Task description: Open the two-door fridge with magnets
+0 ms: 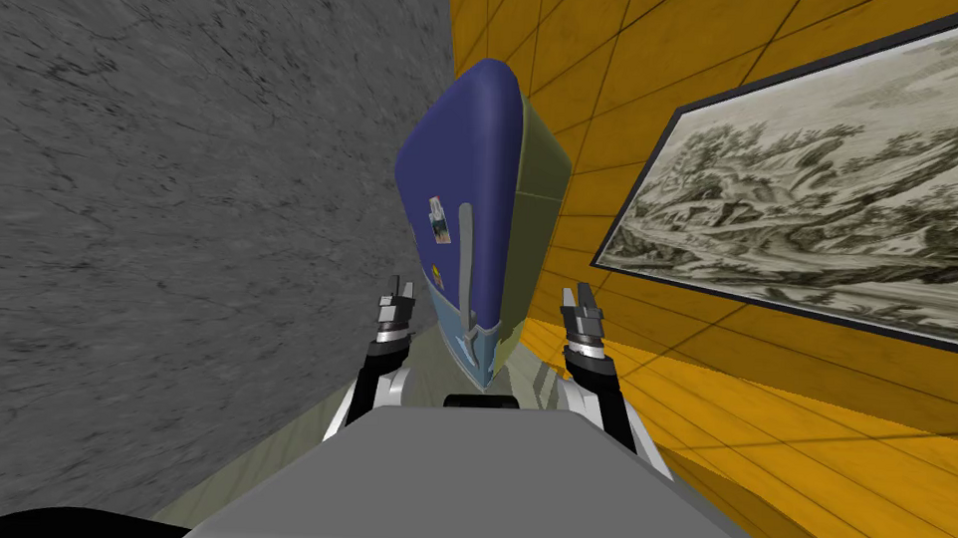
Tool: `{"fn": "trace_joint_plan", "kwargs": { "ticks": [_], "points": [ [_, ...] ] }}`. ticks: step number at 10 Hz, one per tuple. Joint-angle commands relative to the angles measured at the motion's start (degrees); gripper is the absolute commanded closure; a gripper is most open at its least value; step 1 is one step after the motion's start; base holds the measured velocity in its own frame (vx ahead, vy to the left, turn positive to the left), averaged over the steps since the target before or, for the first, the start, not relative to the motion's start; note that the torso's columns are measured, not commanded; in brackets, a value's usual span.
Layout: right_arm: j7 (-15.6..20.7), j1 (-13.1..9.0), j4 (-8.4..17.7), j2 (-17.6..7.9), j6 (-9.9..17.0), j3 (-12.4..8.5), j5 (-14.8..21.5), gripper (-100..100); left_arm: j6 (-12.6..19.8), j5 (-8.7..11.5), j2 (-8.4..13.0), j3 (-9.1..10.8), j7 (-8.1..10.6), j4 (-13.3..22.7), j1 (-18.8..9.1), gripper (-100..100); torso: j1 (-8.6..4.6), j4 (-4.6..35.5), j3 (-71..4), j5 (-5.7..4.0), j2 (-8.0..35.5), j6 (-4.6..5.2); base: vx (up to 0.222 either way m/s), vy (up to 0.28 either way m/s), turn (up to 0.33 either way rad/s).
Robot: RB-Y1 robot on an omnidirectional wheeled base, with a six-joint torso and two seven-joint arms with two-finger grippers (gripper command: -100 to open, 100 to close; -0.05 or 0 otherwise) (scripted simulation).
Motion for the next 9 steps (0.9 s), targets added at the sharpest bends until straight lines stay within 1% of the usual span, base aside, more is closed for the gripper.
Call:
{"fn": "trace_joint_plan", "kwargs": {
  "ticks": [1,3,9],
  "points": [
    [0.0,0.0,0.0,0.0,0.0,0.0,0.0,0,0.0,0.0,0.0,0.0,0.0,0.0,0.0,0,0.0,2.35,-4.67,0.0,2.32,0.0,0.0,0.0,0.0],
    [0.0,0.0,-0.01,0.0,0.0,0.0,0.0,0,0.0,0.0,0.0,0.0,0.0,-0.01,0.0,0,0.0,10.06,-20.14,0.0,10.03,0.0,0.0,0.0,0.0],
    [0.0,0.0,-0.02,0.0,-0.01,0.0,0.0,0,-0.01,0.0,0.0,0.0,0.0,-0.02,0.0,0,0.0,35.37,-70.73,0.0,35.39,0.0,0.0,0.0,0.0]
  ]
}}
